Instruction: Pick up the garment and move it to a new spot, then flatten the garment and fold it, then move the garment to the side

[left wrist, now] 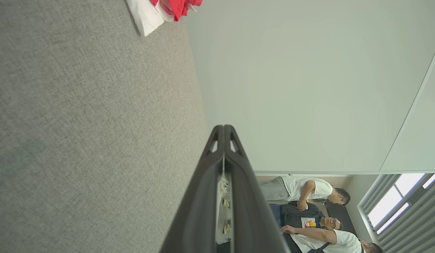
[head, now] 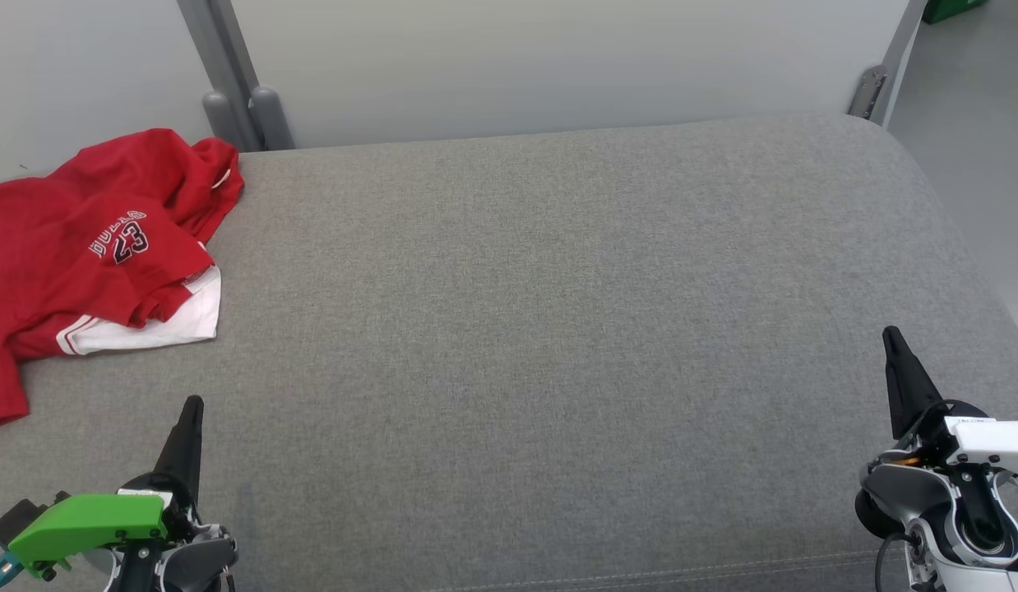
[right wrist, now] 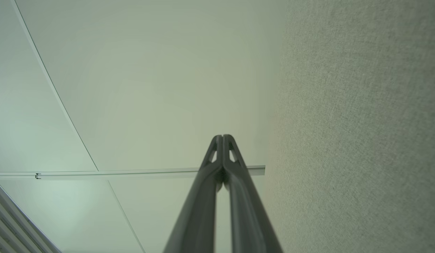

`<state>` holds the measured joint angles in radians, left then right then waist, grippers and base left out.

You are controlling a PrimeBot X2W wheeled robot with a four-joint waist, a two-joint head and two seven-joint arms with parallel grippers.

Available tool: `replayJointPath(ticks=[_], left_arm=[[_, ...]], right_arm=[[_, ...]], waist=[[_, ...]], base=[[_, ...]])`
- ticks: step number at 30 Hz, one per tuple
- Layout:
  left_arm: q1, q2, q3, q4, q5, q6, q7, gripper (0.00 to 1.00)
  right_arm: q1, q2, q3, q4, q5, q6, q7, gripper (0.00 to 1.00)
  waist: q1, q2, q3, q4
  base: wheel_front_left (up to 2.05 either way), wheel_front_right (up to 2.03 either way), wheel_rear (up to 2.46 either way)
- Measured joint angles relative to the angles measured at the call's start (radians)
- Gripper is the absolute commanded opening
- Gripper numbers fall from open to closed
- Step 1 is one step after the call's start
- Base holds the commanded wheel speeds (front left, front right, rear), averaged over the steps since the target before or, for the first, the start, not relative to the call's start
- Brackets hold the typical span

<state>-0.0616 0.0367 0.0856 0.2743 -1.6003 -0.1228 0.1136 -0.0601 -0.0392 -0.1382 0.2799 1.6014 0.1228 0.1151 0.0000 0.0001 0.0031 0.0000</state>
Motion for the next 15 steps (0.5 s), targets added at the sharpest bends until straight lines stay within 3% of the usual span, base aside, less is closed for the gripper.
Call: replayJointPath(ticks=[15], left_arm=[[0.000,0.000,0.000,0.000,0.000,0.000,0.000,0.00]], right_arm=[[0.000,0.000,0.000,0.000,0.000,0.000,0.000,0.00]], waist=[[0.0000,0.0000,0.000,0.000]], base=[[0.00,0.00,0.00]])
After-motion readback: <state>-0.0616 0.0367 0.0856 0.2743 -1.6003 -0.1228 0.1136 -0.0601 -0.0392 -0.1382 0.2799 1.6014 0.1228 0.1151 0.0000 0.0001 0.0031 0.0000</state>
